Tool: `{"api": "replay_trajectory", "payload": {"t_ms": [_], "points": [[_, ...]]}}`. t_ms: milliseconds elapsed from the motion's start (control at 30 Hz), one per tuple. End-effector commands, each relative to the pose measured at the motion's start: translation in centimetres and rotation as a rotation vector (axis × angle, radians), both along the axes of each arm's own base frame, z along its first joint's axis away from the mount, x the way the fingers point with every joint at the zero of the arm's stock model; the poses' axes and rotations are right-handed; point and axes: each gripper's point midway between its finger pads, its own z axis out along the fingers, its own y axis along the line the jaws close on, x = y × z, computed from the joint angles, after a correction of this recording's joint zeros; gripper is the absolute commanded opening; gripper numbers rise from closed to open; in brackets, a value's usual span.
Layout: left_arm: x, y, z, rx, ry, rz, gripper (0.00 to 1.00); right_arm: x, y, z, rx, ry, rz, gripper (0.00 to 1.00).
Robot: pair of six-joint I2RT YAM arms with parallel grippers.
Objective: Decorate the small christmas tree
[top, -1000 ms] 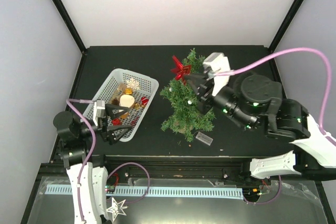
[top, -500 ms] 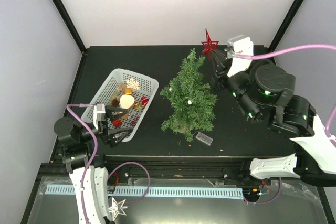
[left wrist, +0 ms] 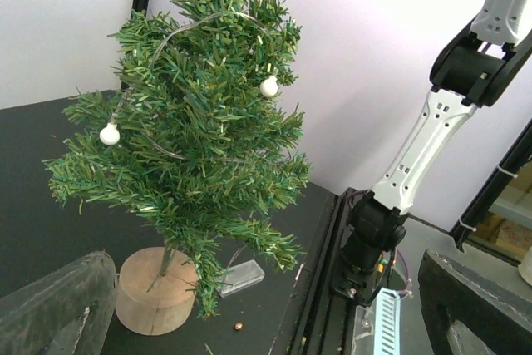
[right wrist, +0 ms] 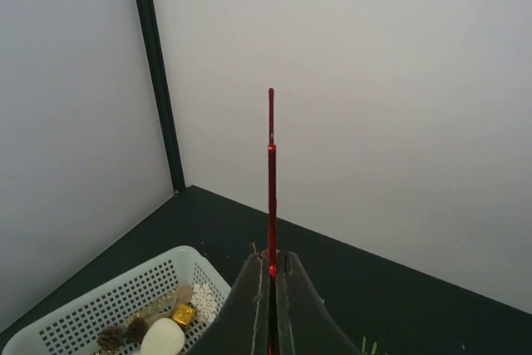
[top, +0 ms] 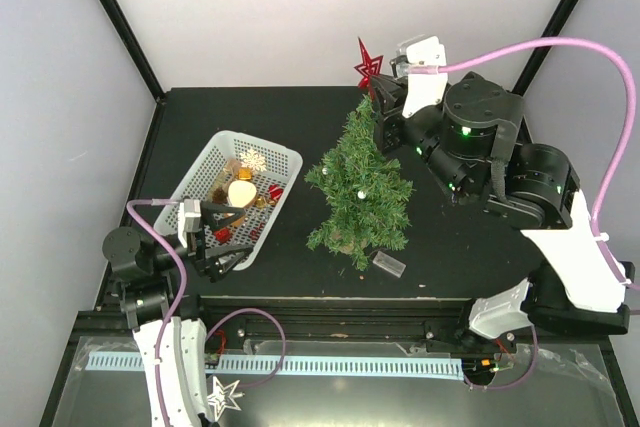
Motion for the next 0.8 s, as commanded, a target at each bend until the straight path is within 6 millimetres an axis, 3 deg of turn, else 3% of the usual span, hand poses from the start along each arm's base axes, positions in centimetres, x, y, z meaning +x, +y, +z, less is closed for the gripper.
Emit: {"api": "replay_trajectory", "payload": {"t_ms": [0, 400, 767], "points": [[-2.0, -0.6, -0.1, 0.029, -0.017, -0.103, 0.99, 0.1, -0.3, -1.4, -0.053, 0.052, -0.015, 0.01], [-2.1, -0.6, -0.1, 0.033, -0.022, -0.106, 0.99, 0.9, -0.4, -2.9, -0.091, 0.097, -0.053, 0.01], [-2.2, -0.6, -0.2, 0.035, -0.025, -0.11, 0.99, 0.6, -2.0, -1.7, -0.059, 0.07, -0.082, 0.01]]}}
